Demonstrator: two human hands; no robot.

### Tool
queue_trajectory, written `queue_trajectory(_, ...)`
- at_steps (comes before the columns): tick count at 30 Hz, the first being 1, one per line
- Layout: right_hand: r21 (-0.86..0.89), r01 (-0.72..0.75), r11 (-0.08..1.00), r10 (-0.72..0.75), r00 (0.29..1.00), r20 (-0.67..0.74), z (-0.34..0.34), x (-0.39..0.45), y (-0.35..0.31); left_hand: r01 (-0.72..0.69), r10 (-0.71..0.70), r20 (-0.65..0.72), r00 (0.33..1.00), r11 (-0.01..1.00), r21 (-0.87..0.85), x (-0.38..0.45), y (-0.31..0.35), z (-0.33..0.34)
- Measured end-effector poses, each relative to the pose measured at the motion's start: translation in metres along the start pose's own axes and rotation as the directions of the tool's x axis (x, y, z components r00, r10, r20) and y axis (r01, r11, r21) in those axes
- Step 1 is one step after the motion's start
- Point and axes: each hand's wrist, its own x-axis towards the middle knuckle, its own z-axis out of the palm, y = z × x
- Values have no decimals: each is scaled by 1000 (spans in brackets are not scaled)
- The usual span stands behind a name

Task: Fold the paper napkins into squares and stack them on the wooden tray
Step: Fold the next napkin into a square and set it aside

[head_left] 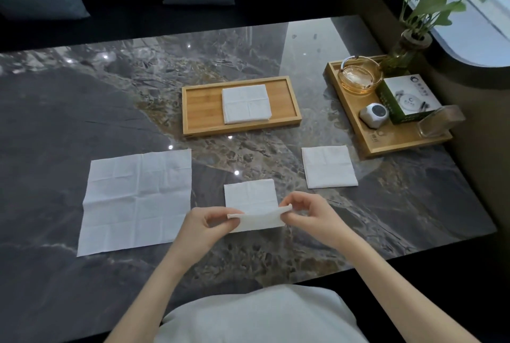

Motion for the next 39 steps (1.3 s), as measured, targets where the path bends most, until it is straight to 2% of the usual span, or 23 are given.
queue_trajectory(4, 89, -13, 996, 18, 998, -58, 4, 14, 4, 2, -4, -76, 997, 1000, -31, 16, 0, 3)
queue_trajectory(7, 82, -29, 996, 39, 990, -133, 6, 30, 6, 17, -11, -138, 990, 999, 39, 36, -4, 3)
queue_trajectory(16, -148, -82, 986, 41, 965, -261, 23, 60, 7, 88, -17, -245, 969, 956, 280, 72, -26, 7)
queue_trajectory(18, -286, -74, 955, -30, 938, -346, 27, 59, 7, 66, 40, -287, 957, 934, 352, 70, -27, 10)
queue_trajectory(21, -556, 32, 830, -318, 847, -426, 40, 52, 10, -28, 248, -342, 906, 843, 537, 61, -33, 19)
queue_trajectory(23, -673, 114, 731, -434, 839, -329, 52, 44, 15, -127, 399, -259, 879, 722, 680, 51, -41, 31)
queue_trajectory(24, -701, 154, 697, -423, 877, -228, 60, 40, 17, -170, 423, -182, 888, 668, 725, 46, -46, 38)
queue_trajectory(26, -745, 201, 636, -347, 937, -44, 72, 35, 27, -203, 386, -49, 921, 584, 786, 37, -56, 49)
queue_trajectory(27, -759, 204, 618, -313, 950, 0, 75, 35, 32, -186, 345, -18, 938, 548, 816, 35, -61, 52)
queue_trajectory(31, -807, 140, 573, -236, 972, 0, 73, 35, 46, -99, 239, -18, 971, 470, 877, 33, -73, 48)
queue_trajectory(35, -819, 57, 570, -205, 976, -75, 57, 33, 54, -63, 230, -47, 972, 449, 891, 27, -76, 37)
queue_trajectory(39, -793, 106, 600, -216, 976, -32, 54, 25, 52, -113, 256, -10, 967, 460, 881, 16, -79, 34)
